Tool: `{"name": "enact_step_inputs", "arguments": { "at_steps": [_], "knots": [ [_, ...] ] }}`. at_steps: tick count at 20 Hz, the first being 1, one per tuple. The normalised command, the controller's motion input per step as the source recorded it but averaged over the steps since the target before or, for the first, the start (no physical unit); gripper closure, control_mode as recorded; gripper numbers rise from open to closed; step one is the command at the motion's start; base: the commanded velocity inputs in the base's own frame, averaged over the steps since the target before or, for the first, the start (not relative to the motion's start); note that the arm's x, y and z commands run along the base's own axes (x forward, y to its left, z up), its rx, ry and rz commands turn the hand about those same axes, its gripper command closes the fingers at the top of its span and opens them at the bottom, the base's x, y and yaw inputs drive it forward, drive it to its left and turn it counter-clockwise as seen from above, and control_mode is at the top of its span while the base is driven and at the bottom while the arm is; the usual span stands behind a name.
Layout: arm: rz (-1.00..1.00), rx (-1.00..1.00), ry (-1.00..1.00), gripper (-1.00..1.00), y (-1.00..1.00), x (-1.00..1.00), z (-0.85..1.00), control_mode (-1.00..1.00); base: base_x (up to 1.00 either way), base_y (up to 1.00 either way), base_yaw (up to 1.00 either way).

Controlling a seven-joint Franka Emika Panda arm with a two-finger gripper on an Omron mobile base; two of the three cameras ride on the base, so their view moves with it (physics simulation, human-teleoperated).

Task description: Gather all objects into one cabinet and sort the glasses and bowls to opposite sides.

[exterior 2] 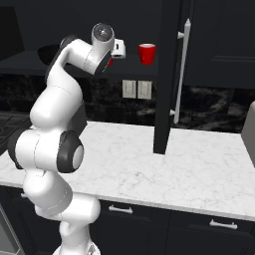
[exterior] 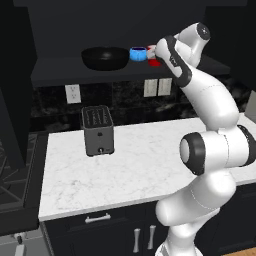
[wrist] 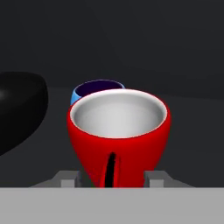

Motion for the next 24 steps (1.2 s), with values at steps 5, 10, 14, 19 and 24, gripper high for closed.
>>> {"name": "enact_step_inputs", "arguments": {
  "at_steps": [5,10,14,19,24],
  "knots": [
    [0.0,0.0,0.0,1.0,0.0,0.0,-0.03,-1.0,0.0,0.0,0.0],
    [0.0,0.0,-0.03,1.0,0.0,-0.02,0.0,-1.0,0.0,0.0,0.0],
    [0.0,0.0,-0.08,1.0,-0.06,-0.57,0.0,-1.0,0.0,0.0,0.0],
    [-0.02,-0.02,-0.05,1.0,-0.09,-0.61,0.0,-1.0,0.0,0.0,0.0],
    [-0.1,-0.07,-0.01,1.0,-0.15,-0.09,0.0,-1.0,0.0,0.0,0.0]
  ]
}}
